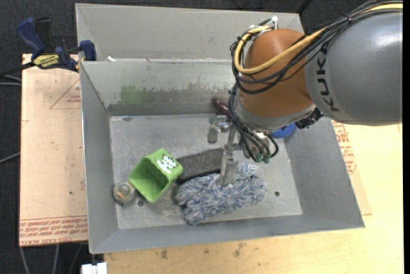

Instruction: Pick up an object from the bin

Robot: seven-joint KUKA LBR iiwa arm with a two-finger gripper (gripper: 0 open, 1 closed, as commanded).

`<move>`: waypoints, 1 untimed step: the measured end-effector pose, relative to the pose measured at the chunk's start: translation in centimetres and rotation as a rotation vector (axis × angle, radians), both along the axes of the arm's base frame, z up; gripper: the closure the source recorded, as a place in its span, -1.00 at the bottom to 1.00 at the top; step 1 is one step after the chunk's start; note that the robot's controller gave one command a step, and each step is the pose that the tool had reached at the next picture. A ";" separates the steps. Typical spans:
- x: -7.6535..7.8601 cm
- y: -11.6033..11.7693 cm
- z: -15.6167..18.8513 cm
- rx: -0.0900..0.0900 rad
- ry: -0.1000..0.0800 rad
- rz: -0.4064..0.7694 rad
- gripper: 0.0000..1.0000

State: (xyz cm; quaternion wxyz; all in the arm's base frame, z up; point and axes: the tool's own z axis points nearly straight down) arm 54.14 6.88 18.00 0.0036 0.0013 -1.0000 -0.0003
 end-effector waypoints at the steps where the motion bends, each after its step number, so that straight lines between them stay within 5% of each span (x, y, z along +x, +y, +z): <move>1: 0.2 0.0 0.5 0.000 -0.007 -0.002 -1.00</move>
Offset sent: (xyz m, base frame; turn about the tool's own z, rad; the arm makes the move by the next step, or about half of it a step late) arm -0.0079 0.0074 -0.0575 -0.1021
